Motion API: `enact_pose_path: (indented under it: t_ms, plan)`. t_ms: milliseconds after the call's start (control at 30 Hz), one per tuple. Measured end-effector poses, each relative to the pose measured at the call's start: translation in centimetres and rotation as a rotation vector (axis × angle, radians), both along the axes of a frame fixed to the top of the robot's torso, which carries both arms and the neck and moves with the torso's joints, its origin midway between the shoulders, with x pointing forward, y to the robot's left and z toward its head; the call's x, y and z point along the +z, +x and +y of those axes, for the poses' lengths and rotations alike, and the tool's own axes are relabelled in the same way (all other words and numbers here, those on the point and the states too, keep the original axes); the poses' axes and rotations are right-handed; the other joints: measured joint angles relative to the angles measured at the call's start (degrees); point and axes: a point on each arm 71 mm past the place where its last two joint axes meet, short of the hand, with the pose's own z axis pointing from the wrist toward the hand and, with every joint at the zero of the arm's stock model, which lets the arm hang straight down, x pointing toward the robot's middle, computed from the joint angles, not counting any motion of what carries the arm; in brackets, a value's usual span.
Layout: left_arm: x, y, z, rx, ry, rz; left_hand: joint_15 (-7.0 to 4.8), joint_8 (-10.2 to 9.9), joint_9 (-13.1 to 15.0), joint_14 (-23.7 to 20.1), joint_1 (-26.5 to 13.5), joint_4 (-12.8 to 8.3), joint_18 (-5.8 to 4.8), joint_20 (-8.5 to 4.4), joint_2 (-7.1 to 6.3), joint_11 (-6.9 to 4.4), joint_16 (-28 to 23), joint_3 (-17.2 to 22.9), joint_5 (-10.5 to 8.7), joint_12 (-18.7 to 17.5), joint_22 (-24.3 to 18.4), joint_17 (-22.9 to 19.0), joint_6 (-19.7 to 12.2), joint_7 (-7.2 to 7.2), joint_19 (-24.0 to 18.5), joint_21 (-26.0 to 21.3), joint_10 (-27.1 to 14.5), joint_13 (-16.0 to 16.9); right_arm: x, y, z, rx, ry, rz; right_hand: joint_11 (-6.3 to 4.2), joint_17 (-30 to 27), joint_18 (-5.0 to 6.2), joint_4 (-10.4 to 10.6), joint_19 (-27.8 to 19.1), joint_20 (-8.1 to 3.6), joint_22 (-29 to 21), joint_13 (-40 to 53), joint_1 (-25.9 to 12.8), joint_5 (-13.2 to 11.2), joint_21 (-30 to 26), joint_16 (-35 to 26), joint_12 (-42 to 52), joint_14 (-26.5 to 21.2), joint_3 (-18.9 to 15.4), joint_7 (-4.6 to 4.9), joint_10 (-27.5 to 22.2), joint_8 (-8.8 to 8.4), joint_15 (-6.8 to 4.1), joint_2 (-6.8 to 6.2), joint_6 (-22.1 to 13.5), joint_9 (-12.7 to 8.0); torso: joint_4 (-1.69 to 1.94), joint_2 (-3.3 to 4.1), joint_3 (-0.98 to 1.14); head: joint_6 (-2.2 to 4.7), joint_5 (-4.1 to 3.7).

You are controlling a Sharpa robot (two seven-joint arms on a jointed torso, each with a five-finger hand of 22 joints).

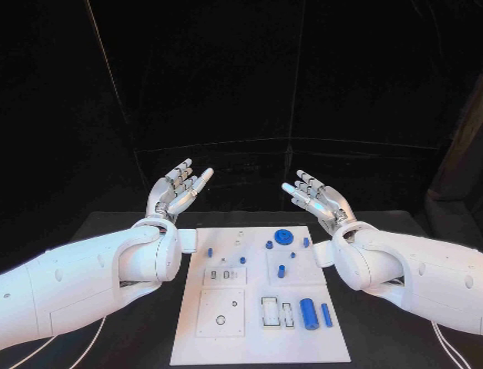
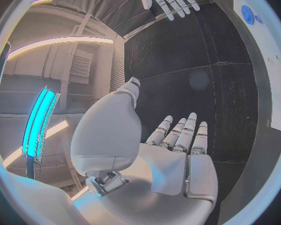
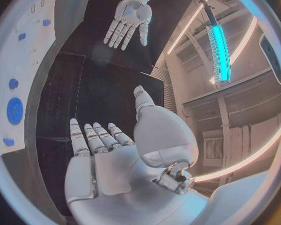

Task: Assemble the parts on the task board

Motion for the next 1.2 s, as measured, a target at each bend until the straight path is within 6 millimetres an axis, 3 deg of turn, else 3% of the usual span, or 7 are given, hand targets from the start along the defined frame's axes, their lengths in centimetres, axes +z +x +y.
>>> enact_pose_path:
  t_ms: [300,500,733,800,933,1033,1200]
  plan:
    - [0.0,0.1,0.4,0.001,-0.007,-0.012,0.02,0.1,0.0,0.1,0.3,0.2,0.0,0.06,-0.07,0.15,0.0,0.1,0.1,0.0,0.0,0.0,0.1,0.06,0.1,0.0,0.1,0.0,0.0,0.2,-0.2,0.094,-0.046,-0.014,0.81,0.3,0.01,-1.2,1.0,0.46,0.3,0.3,2.3,0.0,0.5,0.4,0.4,1.8,0.1,0.06,2.1,0.34,0.8,0.35,1.9,0.2,0.01,-0.01,-0.01,-0.26,-0.04]
    - [0.0,0.1,0.7,0.001,-0.009,-0.013,0.29,0.2,0.1,1.7,0.7,0.2,0.0,0.21,0.25,0.48,0.2,0.1,0.1,0.0,0.2,0.2,0.6,0.17,0.2,0.0,0.9,0.1,0.0,0.4,-1.0,0.081,-0.064,-0.038,1.66,2.0,4.04,-6.3,18.1,0.06,3.1,2.0,8.3,-0.4,6.3,4.6,4.0,20.9,1.5,0.91,21.5,3.13,1.11,-0.03,15.6,1.8,-0.03,-0.01,-0.06,-0.53,-0.16]
    - [0.2,-0.2,1.1,-0.012,-0.018,-0.013,1.4,0.7,0.4,9.6,1.9,0.1,0.0,0.43,1.51,1.44,2.2,1.5,0.1,0.4,1.0,1.3,4.1,0.29,4.5,1.9,4.8,0.4,0.2,1.3,-3.0,0.041,-0.123,-0.085,-0.94,2.9,7.15,-11.0,32.3,-0.66,4.9,2.6,12.6,-1.8,12.5,9.3,7.7,44.0,2.8,2.91,41.4,6.23,-2.45,-0.72,33.0,3.0,-0.04,0.21,-0.09,-0.74,-0.23]
    - [0.3,-0.4,1.1,-0.022,-0.022,-0.015,1.34,1.4,0.7,17.4,2.5,-0.1,-0.01,0.38,2.11,1.77,4.5,2.1,0.09,1.1,2.5,2.4,6.8,0.47,11.4,4.4,8.5,0.7,0.5,1.5,-3.3,0.044,-0.153,-0.108,-1.68,2.9,7.15,-12.0,36.0,-1.63,5.2,2.5,13.4,-2.0,14.0,9.6,7.7,47.5,3.2,3.48,43.9,6.94,-3.51,-0.48,37.4,3.2,-0.01,0.48,-0.12,-0.75,-0.21]
    - [0.5,-0.8,1.0,-0.047,-0.031,-0.019,-1.1,4.4,2.1,28.0,3.1,-1.3,1.76,0.16,4.82,0.53,9.1,3.4,-0.41,5.9,5.8,3.8,20.2,1.59,28.6,11.6,29.1,2.6,1.3,2.0,-3.7,0.074,-0.253,-0.17,-3.34,3.0,7.15,-14.1,42.5,-4.24,5.9,2.5,14.1,-2.3,16.9,10.8,8.2,54.5,4.0,4.96,49.1,7.83,-5.95,0.22,44.1,3.4,0.11,1.21,-0.12,-0.65,-0.13]
    - [0.7,-1.1,0.8,-0.074,-0.043,-0.022,-2.72,6.5,2.8,33.2,3.6,-3.2,2.65,-0.21,6.45,-0.91,10.9,3.9,-0.53,8.0,6.6,4.3,29.1,3.01,33.8,14.0,35.9,2.9,1.9,2.5,-3.7,0.112,-0.358,-0.222,-4.39,3.2,7.14,-15.4,46.0,-5.91,6.5,2.4,14.1,-2.3,18.9,11.3,8.2,58.8,4.4,4.73,52.8,7.98,-7.43,0.22,46.7,3.3,0.26,1.77,-0.09,-0.51,-0.32]
    - [1.0,-1.8,0.5,-0.139,-0.073,-0.022,-4.33,6.7,2.4,38.3,4.5,-7.1,2.64,-1.34,7.56,-2.41,10.9,5.0,-0.53,8.4,6.6,4.8,34.1,4.58,38.2,15.1,41.5,2.2,3.3,3.3,-3.2,0.165,-0.537,-0.316,-6.72,4.9,7.14,-16.2,52.8,-9.17,9.2,2.4,14.4,-1.1,24.7,14.0,7.9,68.6,4.6,2.78,59.2,7.8,-10.73,-0.26,50.2,3.0,0.66,3.26,-0.05,0.25,-0.98]
